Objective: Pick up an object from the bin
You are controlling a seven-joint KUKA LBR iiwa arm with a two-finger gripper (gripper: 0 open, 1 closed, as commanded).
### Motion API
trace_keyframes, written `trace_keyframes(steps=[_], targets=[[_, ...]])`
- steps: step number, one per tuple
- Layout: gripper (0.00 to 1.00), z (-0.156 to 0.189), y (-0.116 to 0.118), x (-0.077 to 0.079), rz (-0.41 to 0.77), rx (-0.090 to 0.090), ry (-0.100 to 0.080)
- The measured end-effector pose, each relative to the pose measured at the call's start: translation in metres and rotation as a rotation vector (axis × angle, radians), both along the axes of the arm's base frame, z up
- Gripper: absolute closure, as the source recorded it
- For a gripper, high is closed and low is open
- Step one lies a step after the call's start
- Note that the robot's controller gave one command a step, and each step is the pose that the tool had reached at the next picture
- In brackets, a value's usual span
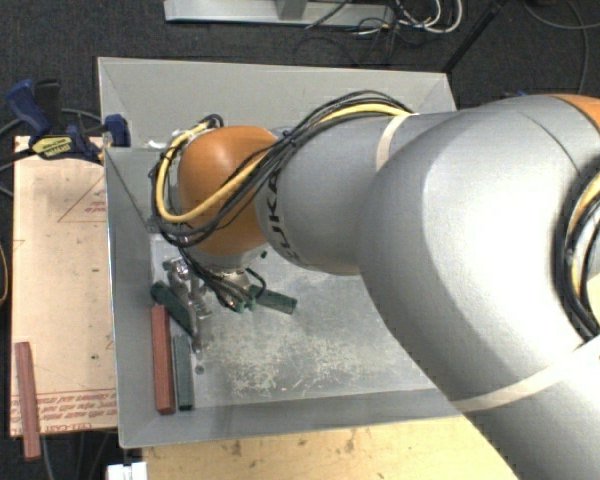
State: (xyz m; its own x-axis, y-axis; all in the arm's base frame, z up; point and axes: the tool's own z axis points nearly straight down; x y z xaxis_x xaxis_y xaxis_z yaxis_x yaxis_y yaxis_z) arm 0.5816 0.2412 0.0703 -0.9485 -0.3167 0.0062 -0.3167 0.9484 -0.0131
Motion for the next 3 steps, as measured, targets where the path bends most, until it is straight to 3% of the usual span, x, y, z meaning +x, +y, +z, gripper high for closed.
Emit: trace_keyframes(steps=[2,3], targets=[[1.00,0.000,0.000,0.000,0.000,-0.001,0.001],[1.00,0.213,-0.019,-0.055,0.248,0.018,-0.010]])
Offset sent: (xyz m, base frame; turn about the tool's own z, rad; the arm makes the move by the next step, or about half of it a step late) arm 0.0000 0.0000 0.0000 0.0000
